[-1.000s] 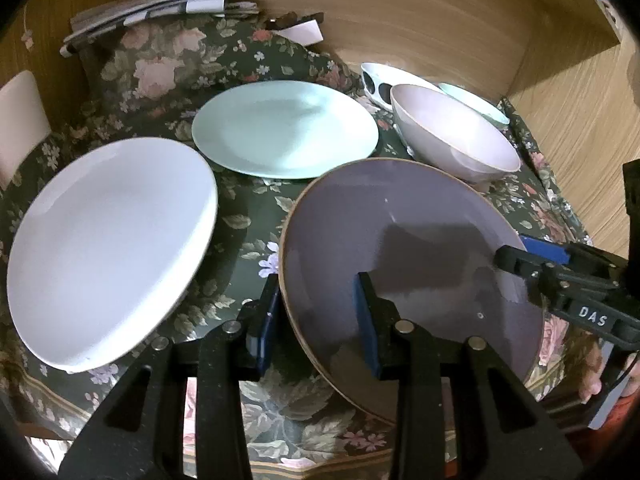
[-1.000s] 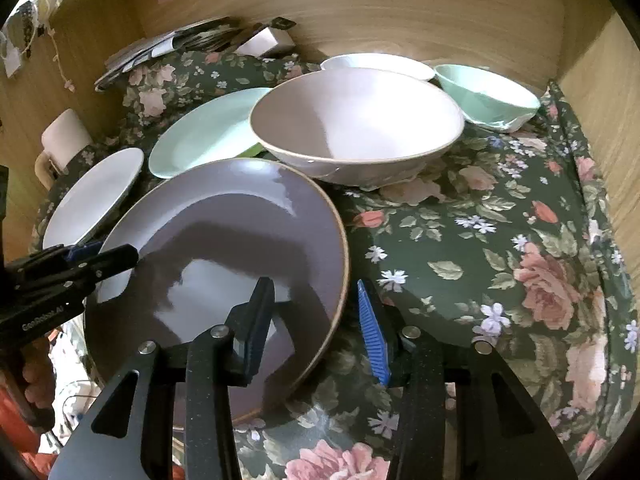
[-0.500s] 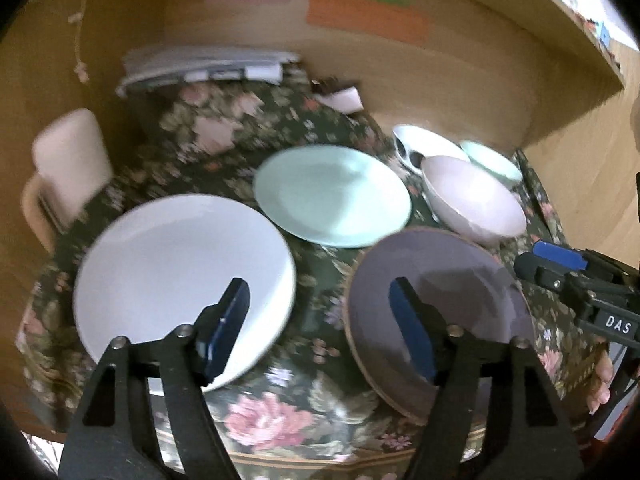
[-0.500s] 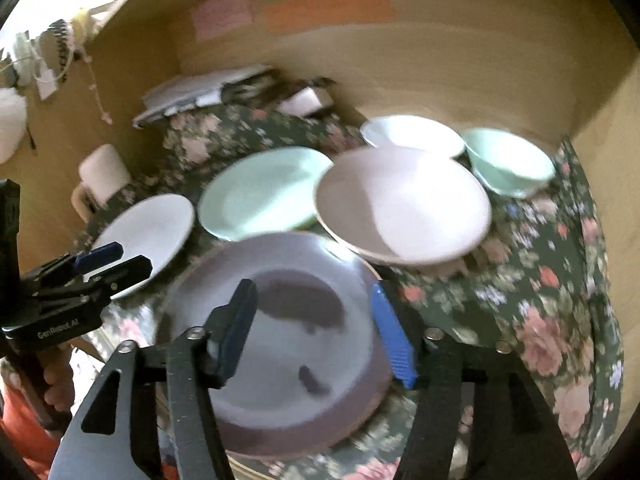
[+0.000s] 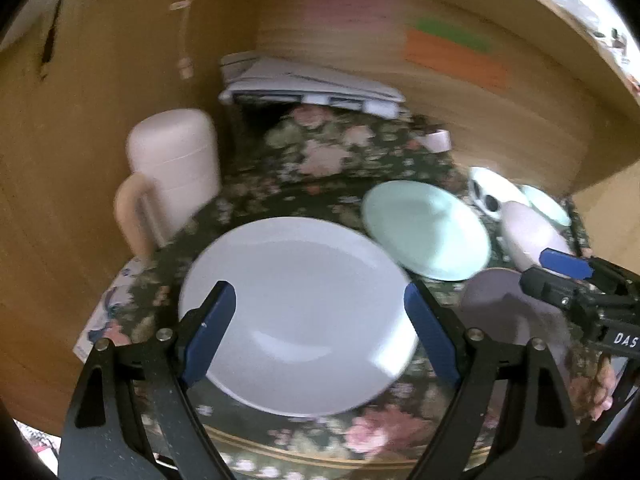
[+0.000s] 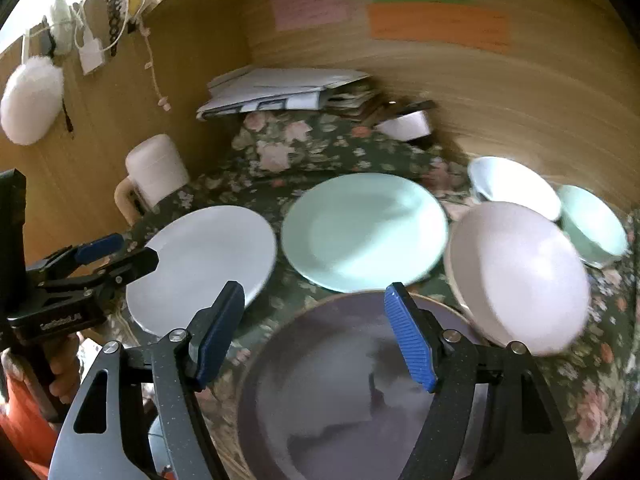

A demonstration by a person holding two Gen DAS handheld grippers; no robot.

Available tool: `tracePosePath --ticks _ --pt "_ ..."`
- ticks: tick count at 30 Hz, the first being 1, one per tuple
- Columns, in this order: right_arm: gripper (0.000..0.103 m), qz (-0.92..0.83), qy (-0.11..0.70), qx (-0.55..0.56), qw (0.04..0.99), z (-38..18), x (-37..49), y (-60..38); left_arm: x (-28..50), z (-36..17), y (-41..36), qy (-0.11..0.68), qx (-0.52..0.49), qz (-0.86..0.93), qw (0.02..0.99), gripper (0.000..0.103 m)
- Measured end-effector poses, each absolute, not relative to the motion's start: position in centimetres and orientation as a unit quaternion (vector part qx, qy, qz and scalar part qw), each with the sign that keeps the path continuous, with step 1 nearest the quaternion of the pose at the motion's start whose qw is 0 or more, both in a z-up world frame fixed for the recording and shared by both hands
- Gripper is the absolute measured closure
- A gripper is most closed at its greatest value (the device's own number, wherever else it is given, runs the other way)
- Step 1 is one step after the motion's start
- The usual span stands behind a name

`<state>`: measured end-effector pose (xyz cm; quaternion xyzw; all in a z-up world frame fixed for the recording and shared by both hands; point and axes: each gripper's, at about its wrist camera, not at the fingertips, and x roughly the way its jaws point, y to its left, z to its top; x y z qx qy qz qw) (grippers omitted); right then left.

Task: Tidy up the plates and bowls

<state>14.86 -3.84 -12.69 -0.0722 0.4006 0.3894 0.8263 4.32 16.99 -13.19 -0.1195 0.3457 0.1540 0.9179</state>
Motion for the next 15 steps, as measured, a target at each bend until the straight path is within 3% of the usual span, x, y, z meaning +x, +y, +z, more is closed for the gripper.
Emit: tracePosePath --ticks 12,15 --pt "0.033 0.411 0.437 -0.080 0.796 -15.4 16.4 1.2 3.3 -16.1 21.8 0.379 -0.127 0.186 0.897 0.016" --pt "0.033 0.414 0.448 -0.089 0.788 -16.1 16.7 2.6 3.4 -16.7 22.5 0.382 -0.133 0.187 0.895 0.021"
